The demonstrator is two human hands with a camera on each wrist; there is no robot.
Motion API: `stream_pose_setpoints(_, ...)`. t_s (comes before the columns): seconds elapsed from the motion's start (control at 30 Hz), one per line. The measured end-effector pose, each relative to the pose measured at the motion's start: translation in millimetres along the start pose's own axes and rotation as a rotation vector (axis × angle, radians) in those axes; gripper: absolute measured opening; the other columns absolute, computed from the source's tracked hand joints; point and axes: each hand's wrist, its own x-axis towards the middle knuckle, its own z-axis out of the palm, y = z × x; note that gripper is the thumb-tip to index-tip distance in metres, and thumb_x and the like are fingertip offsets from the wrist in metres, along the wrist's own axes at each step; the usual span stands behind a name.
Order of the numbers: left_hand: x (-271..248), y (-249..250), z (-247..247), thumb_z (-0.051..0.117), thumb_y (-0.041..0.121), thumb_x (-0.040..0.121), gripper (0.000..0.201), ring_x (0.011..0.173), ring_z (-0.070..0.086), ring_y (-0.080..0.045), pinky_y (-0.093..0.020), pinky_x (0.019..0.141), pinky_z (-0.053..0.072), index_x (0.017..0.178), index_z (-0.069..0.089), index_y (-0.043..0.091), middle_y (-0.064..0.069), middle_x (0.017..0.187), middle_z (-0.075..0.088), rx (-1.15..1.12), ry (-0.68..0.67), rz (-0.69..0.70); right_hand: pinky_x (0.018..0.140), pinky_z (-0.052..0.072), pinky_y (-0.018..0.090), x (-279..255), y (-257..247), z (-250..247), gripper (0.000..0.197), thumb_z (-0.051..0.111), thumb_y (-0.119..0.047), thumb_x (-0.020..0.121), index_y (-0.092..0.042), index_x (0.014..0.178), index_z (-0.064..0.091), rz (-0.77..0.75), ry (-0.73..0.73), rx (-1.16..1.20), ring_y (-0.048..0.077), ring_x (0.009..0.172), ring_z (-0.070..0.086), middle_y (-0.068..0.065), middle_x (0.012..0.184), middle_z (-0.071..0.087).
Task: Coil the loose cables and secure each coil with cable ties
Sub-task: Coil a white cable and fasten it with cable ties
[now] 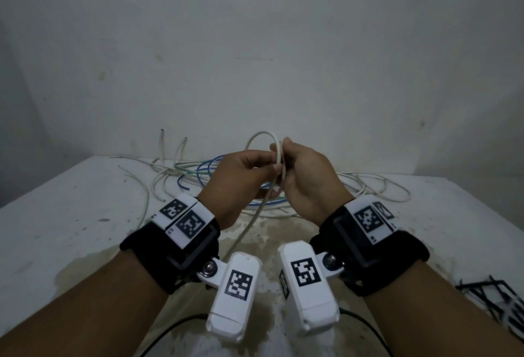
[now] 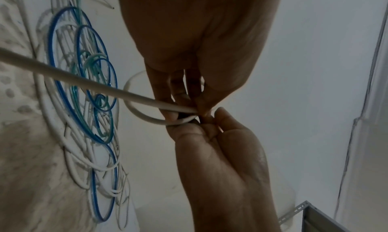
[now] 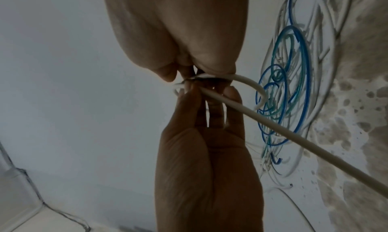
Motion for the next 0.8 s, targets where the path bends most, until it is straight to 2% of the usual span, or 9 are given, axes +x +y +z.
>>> stream_pose_setpoints(0.1,0,-1,-2,0.06,-0.001,0.088,0.018,0.082,0.069,-0.02,-0.026,0.062,0.056,0.095,0.073,0.01,-0.012,0.094,0.073,0.058,-0.021,0.021,0.071,0.052,0.029,0,-2,1,0.03,0.041,-0.029,0.101,-0.005,0.094,0.059,0.006,0.004,-0.121,0.018,0.074,0.059,0.008,0.081,0.061)
stream_pose_setpoints(0.17,-1,-2,-2,0.062,0.0,0.087,0.017,0.081,0.069,-0.017,-0.025,0.06,0.055,0.098,0.073,0.006,-0.01,0.093,0.073,0.104,-0.036,0.044,0.074,0.051,0.027,1,-2,1,0.029,0.041,-0.028,0.101,-0.006,0.095,0.059,-0.003,0.006,-0.169,0.018,0.079,0.06,0.008,0.084,0.062)
stream_pose_setpoints(0.27,0,-5,0,0.064,0.001,0.086,0.013,0.072,0.067,-0.012,-0.025,0.06,0.056,0.095,0.073,0.006,-0.01,0.089,0.073,0.184,-0.033,0.094,0.064,0.044,0.026,2,-1,0,0.026,0.042,-0.022,0.101,-0.009,0.088,0.061,-0.056,0.033,-0.191,0.016,0.072,0.054,0.004,0.079,0.054)
stream_pose_setpoints(0.37,-2,-9,3,0.064,0.005,0.087,0.007,0.062,0.061,-0.005,-0.022,0.058,0.054,0.088,0.07,0.008,-0.006,0.079,0.069,0.281,-0.031,0.133,0.066,0.047,0.028,3,-4,-3,0.023,0.044,-0.017,0.099,-0.007,0.089,0.062,-0.065,0.047,-0.128,0.018,0.072,0.054,0.004,0.08,0.05)
stream_pose_setpoints(0.47,0,-11,4,0.067,0.008,0.086,0.006,0.059,0.06,-0.006,-0.021,0.057,0.053,0.087,0.067,0.002,-0.009,0.077,0.068,0.33,-0.013,0.166,0.061,0.045,0.027,4,-7,-8,0.026,0.044,-0.019,0.1,-0.007,0.09,0.064,-0.07,0.012,-0.171,0.018,0.073,0.053,0.004,0.08,0.049)
stream_pose_setpoints(0.53,0,-12,4,0.067,0.008,0.086,0.006,0.06,0.06,-0.006,-0.02,0.056,0.053,0.085,0.068,0.002,-0.01,0.078,0.069,0.361,-0.016,0.198,0.06,0.043,0.026,4,-7,-11,0.028,0.043,-0.023,0.1,-0.009,0.089,0.065,-0.08,-0.011,-0.202,0.017,0.072,0.052,0.002,0.079,0.05)
stream_pose_setpoints(0.63,-2,-17,5,0.068,0.008,0.084,0.005,0.06,0.059,-0.002,-0.016,0.054,0.05,0.08,0.068,0.008,-0.003,0.076,0.068,0.447,-0.054,0.229,0.065,0.046,0.028,5,-12,-13,0.03,0.042,-0.022,0.101,-0.005,0.087,0.064,-0.093,-0.02,-0.098,0.015,0.065,0.049,0.002,0.069,0.049)
stream_pose_setpoints(0.7,-4,-24,5,0.07,0.011,0.084,0.008,0.061,0.058,0.0,-0.018,0.055,0.052,0.077,0.065,0.009,0.0,0.074,0.065,0.509,-0.099,0.228,0.061,0.048,0.028,8,-19,-16,0.032,0.041,-0.021,0.102,-0.002,0.087,0.062,-0.104,-0.006,0.011,0.014,0.057,0.048,0.002,0.062,0.049)
stream_pose_setpoints(0.8,-4,-34,5,0.068,0.016,0.086,0.006,0.066,0.057,0.002,-0.02,0.062,0.052,0.08,0.064,0.015,0.009,0.075,0.062,0.572,-0.12,0.261,0.052,0.048,0.028,10,-30,-22,0.034,0.037,-0.022,0.103,-0.001,0.087,0.059,-0.081,0.003,0.067,0.013,0.051,0.048,0.003,0.06,0.047)
